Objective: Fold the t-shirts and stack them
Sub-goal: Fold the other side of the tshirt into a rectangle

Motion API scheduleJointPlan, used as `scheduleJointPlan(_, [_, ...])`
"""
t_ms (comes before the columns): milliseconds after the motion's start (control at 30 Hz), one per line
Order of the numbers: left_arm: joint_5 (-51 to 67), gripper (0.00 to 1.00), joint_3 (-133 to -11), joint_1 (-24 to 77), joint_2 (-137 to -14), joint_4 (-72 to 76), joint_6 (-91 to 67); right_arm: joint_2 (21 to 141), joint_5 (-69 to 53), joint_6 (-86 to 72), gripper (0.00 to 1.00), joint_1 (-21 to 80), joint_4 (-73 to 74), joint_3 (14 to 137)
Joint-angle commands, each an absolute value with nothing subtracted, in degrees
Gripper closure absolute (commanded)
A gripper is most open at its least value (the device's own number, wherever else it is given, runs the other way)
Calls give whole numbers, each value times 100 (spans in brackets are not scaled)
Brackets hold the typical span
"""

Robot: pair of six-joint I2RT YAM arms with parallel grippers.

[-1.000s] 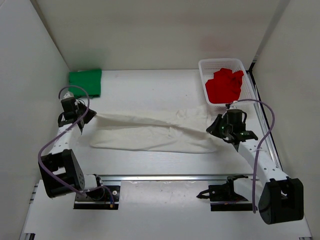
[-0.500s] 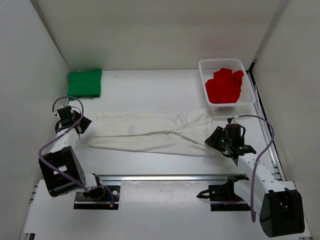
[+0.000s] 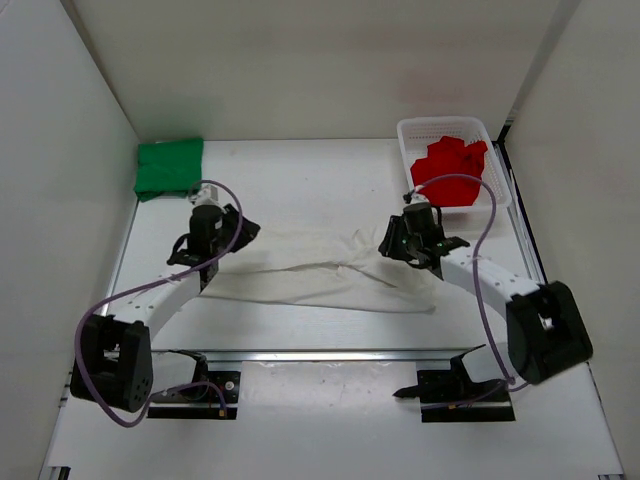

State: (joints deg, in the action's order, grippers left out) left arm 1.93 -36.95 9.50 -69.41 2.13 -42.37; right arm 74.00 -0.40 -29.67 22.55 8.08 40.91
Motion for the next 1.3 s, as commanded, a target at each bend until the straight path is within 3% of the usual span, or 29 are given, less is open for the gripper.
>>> scheduleJointPlan(0, [62, 57, -3665, 1571, -7136, 580, -4166, 8164, -131, -2444, 72, 2285, 378, 4814])
scheduleJointPlan(133, [342, 58, -3376, 1522, -7286, 852, -4236, 8866, -18, -2206, 62, 2382, 422, 5290])
scheduleJointPlan(400, [625, 59, -2866, 1266, -7198, 1230, -4368, 9413, 299, -2119, 62, 2601, 589, 5616])
scheduleJointPlan(567, [712, 60, -2813, 1239, -7216, 1353, -4430, 9431, 238, -2144, 80, 2672, 650, 5581])
scheduleJointPlan(667, [764, 59, -2813, 1222, -7329, 1432, -4473, 9308, 211, -2232, 100, 2733, 755, 5502])
scheduleJointPlan(1067, [747, 59, -2856, 1371, -7357, 1582, -4579, 8157, 685, -2943, 100, 3874, 1669, 4905])
scheduleJointPlan(1267, [756, 59, -2970, 1389, -7304, 1477, -4588, 7788, 730, -3585, 98, 4481, 1398, 4387])
